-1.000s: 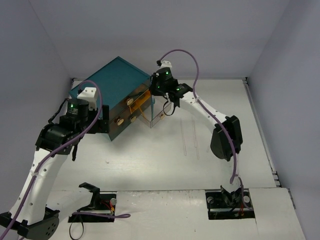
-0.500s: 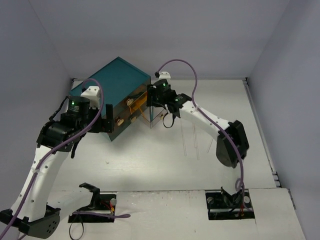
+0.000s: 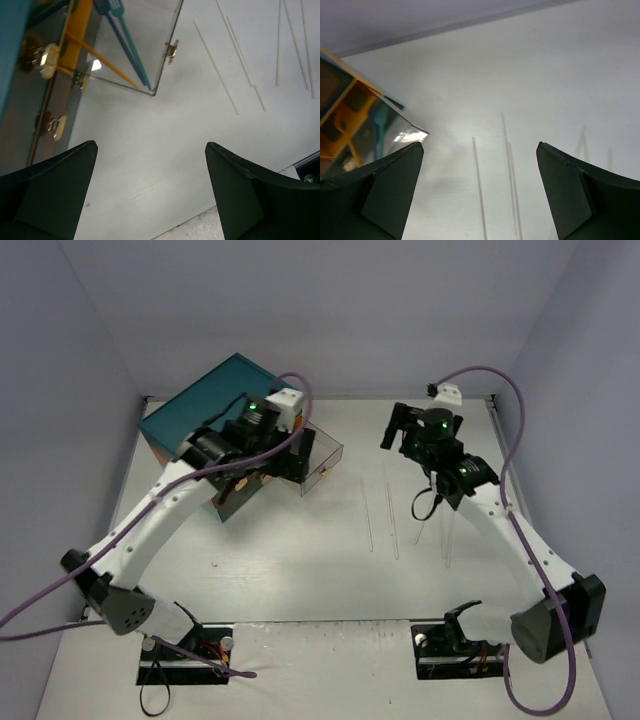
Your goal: Sort the eating utensils into containers
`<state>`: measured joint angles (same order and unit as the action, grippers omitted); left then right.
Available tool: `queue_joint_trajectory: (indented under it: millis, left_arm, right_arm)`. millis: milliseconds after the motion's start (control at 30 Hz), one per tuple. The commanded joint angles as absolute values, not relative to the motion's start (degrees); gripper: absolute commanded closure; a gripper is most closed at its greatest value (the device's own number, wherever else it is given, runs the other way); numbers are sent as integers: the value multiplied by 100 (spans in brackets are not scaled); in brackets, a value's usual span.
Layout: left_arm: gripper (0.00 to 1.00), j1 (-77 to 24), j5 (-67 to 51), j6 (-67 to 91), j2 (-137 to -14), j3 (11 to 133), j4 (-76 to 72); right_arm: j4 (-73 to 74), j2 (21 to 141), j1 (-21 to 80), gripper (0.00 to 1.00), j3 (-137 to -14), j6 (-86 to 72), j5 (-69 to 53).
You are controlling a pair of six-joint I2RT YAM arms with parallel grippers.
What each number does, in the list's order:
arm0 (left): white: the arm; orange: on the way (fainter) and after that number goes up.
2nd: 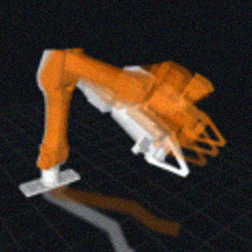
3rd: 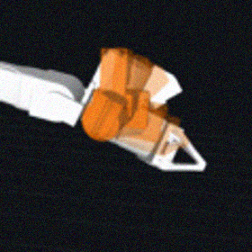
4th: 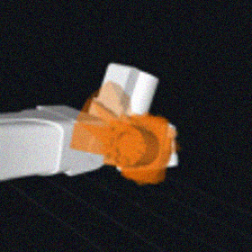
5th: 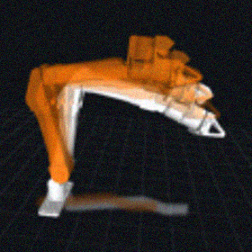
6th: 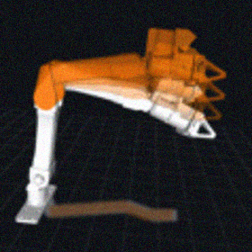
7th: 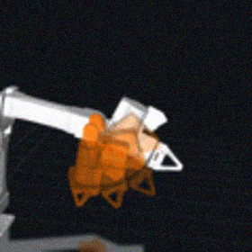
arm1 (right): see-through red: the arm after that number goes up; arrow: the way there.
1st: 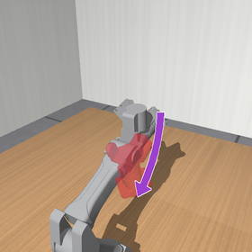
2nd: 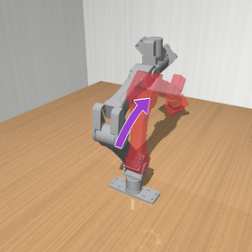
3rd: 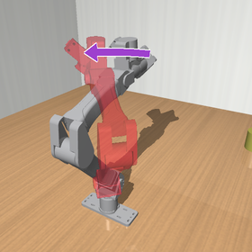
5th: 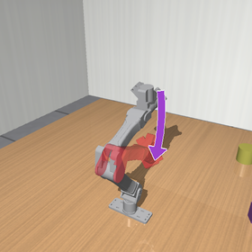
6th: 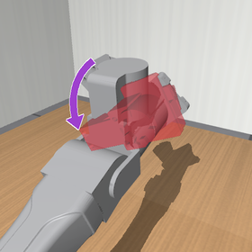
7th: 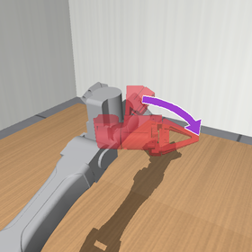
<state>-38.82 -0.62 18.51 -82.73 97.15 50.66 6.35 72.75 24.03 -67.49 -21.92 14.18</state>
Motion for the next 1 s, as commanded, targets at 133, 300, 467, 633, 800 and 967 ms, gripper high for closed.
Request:
queue_joint_trajectory:
  millis: [133,300,467,633,800,967]
  left_arm:
    - [12,-4543,108,1951,-9892,10647,4211]
    - [13,-4779,385,1819,-10826,11131,4208]
    - [12,-4828,819,1708,-11368,11337,4223]
    - [12,-4788,1388,1485,-11627,11408,4272]
    - [12,-4608,1723,1389,-11619,11379,4313]
    - [12,-4285,1875,1286,-11631,11324,4351]
  right_arm:
    - [1272,5904,2001,0,-5849,-1910,1927]
    - [1610,5110,1958,0,-5300,-2076,2050]
    - [1897,4666,1951,0,-4813,-2327,1859]
    - [2006,4438,1951,0,-4569,-2435,1676]
    - [2092,4450,1951,0,-4541,-2370,1608]
    - [2092,4596,1951,0,-4611,-2277,1565]
